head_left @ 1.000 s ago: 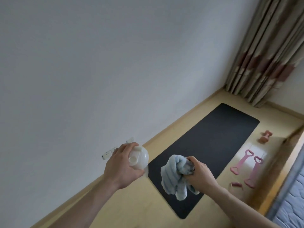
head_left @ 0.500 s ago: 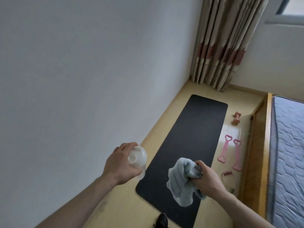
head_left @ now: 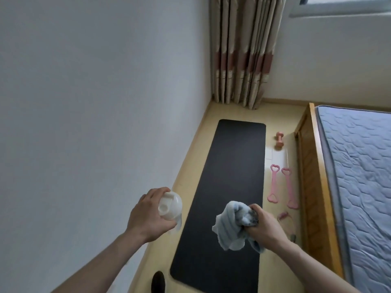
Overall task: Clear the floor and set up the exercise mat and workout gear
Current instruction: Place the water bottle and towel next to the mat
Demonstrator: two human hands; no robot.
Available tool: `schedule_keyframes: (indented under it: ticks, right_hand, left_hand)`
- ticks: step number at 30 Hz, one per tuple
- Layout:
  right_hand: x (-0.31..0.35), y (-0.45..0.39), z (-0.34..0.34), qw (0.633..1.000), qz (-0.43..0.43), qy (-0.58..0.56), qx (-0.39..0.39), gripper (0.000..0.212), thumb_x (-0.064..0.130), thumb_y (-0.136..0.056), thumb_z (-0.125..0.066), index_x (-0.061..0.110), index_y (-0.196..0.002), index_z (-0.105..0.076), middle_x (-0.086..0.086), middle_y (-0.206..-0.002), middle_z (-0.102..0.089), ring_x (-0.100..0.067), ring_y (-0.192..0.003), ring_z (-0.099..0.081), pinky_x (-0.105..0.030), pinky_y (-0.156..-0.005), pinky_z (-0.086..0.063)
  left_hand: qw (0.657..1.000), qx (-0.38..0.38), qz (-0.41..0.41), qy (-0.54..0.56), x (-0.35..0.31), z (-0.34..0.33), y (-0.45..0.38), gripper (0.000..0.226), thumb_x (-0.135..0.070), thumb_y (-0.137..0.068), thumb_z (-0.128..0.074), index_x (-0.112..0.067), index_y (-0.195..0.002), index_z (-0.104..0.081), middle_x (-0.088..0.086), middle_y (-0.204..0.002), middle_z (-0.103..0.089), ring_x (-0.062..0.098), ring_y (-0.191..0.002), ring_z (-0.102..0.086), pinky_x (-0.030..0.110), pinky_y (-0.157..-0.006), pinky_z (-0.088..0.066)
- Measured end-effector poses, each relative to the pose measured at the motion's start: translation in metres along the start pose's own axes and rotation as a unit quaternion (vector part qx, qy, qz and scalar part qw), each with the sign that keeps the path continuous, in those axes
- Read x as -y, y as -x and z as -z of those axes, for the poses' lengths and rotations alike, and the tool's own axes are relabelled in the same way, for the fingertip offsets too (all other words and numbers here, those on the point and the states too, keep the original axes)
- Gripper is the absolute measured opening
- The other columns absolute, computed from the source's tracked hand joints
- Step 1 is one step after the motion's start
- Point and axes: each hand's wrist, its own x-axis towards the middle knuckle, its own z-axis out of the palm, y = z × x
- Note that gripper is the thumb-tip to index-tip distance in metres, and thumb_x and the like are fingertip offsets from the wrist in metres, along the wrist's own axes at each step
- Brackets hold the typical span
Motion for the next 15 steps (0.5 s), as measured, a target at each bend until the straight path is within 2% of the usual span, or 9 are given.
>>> schedule_keyframes:
  ticks: [10,15]
  right_hand:
    - [-0.004,-0.027,-0.007,0.995,-0.067,-0.036,-0.067,0.026,0.028,-0.07,-0.069,0.037,-0.09,-0.054,0.014,-0.077,-0.069,-0.004,-0.07,-0.065,-0.035,-0.065,-0.059]
    - [0.005,-0.03,-0.019,0.987,-0.121,-0.048,-0.093,0.029,0.03,-0.068,-0.071,0.04,-0.088,-0.053,0.014,-0.079,-0.068,-0.005,-0.071,-0.065,-0.039,-0.067,-0.059]
  left_hand:
    - [0.994,0.049,-0.096,0.0,-0.001,-0.002,-0.097,0.09,-0.056,-0.059,-0.085,-0.043,-0.136,-0.041,-0.019,-0.132,-0.051,0.01,-0.104,-0.054,0.016,-0.074,-0.046]
    - [0.986,0.076,-0.147,0.0,0.01,-0.003,-0.151,0.091,-0.055,-0.056,-0.086,-0.042,-0.135,-0.043,-0.017,-0.13,-0.053,0.011,-0.1,-0.055,0.018,-0.075,-0.051]
